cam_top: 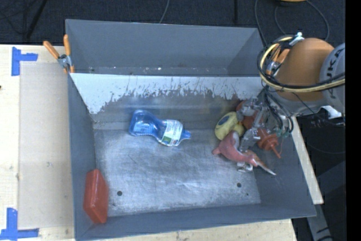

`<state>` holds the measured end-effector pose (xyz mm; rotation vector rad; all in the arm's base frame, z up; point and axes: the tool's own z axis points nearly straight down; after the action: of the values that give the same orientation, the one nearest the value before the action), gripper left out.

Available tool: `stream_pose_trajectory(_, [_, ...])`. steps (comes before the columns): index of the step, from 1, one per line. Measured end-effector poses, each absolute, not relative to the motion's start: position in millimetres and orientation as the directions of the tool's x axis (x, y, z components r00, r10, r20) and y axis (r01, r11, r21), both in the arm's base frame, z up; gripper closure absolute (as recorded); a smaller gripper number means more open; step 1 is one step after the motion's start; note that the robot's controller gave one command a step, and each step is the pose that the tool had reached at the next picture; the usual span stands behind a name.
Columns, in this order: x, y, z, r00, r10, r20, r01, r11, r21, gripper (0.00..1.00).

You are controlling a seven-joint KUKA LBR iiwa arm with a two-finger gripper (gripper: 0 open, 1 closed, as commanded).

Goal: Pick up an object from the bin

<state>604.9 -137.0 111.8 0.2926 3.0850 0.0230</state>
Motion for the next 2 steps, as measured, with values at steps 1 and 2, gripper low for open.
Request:
stream_pose_trajectory(1, [569.7, -135, 122, -0.939, 0.344, -0.008, 0.344, 0.939, 0.016, 0.00])
stream_pose_trajectory(2, [566.8, -136, 84, -0.992, 0.128, 0.001, 0.128, 0.992, 0.017, 0.00])
